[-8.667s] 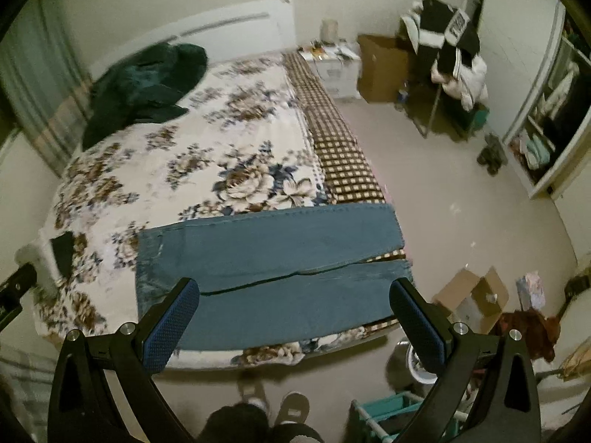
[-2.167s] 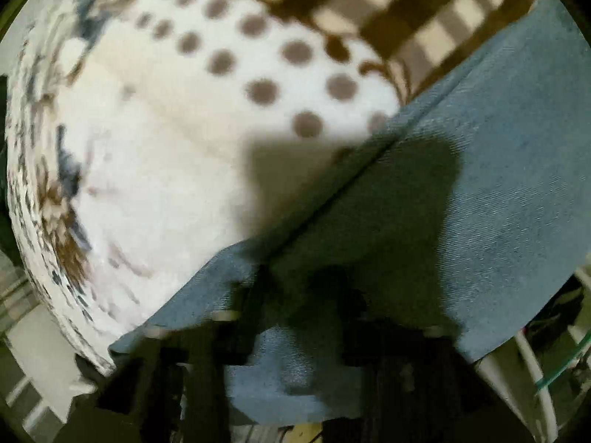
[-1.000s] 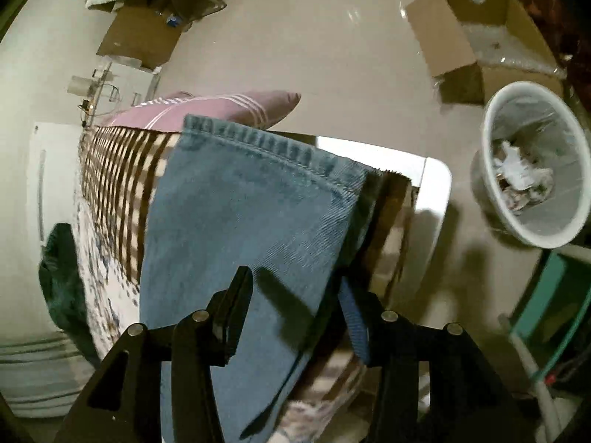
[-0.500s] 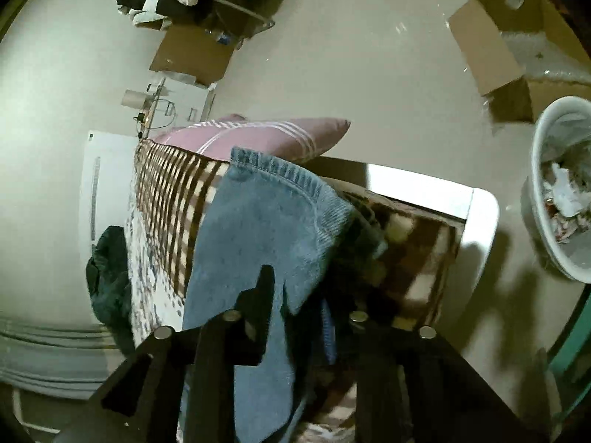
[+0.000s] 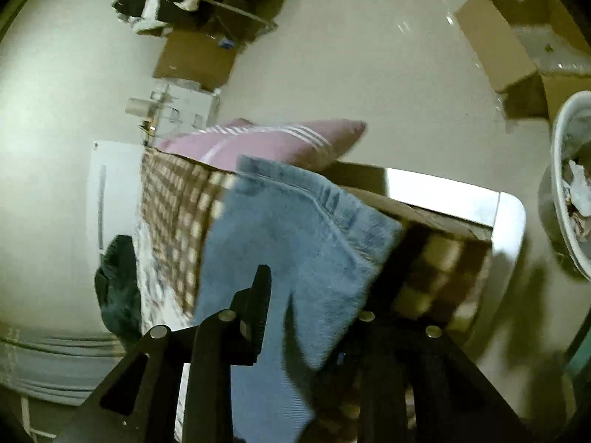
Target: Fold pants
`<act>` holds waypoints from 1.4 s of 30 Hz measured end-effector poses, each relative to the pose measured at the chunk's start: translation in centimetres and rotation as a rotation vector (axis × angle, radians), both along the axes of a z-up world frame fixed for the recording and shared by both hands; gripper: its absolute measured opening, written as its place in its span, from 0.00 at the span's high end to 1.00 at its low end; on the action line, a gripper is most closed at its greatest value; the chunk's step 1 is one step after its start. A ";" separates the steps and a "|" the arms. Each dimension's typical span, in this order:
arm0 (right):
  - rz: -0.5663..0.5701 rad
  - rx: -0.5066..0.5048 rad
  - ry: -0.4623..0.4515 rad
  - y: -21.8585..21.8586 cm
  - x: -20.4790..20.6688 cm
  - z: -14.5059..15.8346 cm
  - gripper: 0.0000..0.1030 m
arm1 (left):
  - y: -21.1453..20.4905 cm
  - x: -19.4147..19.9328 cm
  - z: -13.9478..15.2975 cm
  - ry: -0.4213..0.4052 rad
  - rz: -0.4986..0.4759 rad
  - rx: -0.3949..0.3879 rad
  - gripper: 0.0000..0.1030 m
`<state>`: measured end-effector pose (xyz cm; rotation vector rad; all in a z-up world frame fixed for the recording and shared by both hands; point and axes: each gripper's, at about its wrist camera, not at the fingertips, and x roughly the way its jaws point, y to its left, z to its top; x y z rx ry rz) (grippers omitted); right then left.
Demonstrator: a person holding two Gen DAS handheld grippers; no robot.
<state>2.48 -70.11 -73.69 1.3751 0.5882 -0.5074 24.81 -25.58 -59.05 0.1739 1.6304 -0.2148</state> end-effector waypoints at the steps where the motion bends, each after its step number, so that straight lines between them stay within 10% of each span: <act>1: 0.012 -0.030 -0.035 0.3 0.4 0.7 0.79 | 0.1 0.1 -0.6 0.001 0.005 0.001 0.00; 9: 0.022 0.012 0.020 -0.4 3.0 -1.7 0.67 | -0.8 0.3 -0.2 -0.005 0.018 0.001 0.00; 12: -0.002 -0.008 0.068 -0.3 2.7 -1.0 0.91 | -0.6 0.0 -0.1 0.005 0.015 -0.005 0.00; 22: -0.036 -0.113 0.009 2.7 -0.5 5.9 0.95 | 3.8 0.7 2.6 0.030 0.131 -0.177 0.00; 33: 0.370 -0.341 -0.154 16.7 8.8 18.3 0.95 | 12.7 -1.2 9.4 -0.024 0.246 -0.299 0.00; 42: 0.816 -0.338 -0.111 36.3 16.0 13.5 0.95 | 25.9 -3.7 12.0 -0.103 0.368 -0.241 0.00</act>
